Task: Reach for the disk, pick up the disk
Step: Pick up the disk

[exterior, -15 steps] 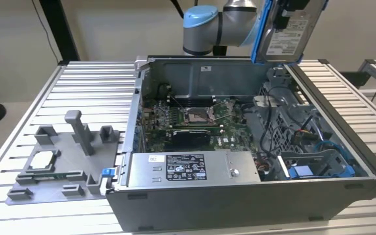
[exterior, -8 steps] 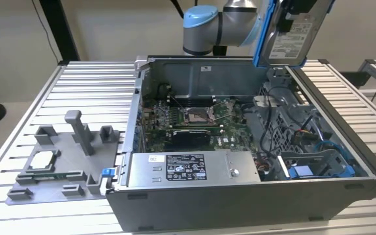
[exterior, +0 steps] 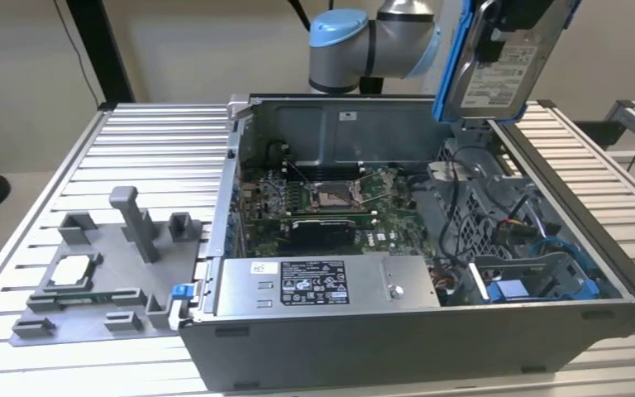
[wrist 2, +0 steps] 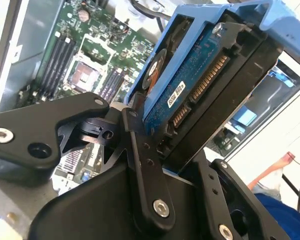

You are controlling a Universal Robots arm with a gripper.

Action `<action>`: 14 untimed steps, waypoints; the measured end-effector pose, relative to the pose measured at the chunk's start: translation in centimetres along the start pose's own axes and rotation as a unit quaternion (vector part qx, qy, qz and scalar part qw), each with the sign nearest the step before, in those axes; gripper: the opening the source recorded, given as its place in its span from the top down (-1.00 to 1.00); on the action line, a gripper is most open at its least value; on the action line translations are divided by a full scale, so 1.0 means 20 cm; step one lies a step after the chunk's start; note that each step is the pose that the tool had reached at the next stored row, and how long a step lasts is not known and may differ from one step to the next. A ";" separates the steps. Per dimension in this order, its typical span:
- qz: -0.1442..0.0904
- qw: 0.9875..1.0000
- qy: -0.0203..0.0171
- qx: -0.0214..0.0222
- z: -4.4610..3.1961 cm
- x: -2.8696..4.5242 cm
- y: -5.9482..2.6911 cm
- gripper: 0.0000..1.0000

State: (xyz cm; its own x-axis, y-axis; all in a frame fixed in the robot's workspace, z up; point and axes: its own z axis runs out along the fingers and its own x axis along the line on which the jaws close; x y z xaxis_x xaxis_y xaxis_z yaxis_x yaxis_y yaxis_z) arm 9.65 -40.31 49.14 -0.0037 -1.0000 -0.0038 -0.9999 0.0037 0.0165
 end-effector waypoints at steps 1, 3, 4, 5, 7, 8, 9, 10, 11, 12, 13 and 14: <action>0.000 1.000 0.000 0.000 0.000 0.012 -0.002 1.00; 0.000 1.000 0.000 0.000 0.000 0.034 -0.005 1.00; 0.000 1.000 0.000 0.000 -0.001 0.046 -0.006 1.00; 0.000 1.000 0.000 0.000 0.000 0.058 -0.008 1.00; 0.000 1.000 0.000 0.000 -0.001 0.081 -0.012 1.00; 0.000 1.000 0.000 0.000 -0.001 0.093 -0.014 1.00; 0.000 1.000 0.000 0.000 -0.001 0.105 -0.016 1.00; 0.000 1.000 0.000 0.000 -0.001 0.117 -0.018 1.00; 0.000 1.000 0.000 0.000 -0.001 0.130 -0.020 1.00; 0.000 1.000 0.000 0.000 -0.001 0.142 -0.021 1.00; 0.000 1.000 0.000 0.000 -0.001 0.155 -0.023 1.00; 0.000 1.000 0.000 0.000 -0.001 0.168 -0.025 1.00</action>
State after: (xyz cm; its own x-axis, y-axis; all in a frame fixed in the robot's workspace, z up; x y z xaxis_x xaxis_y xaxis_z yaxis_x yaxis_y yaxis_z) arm 10.13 -43.68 49.15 -0.0037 -1.0000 -0.0037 -0.9999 0.0036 0.0166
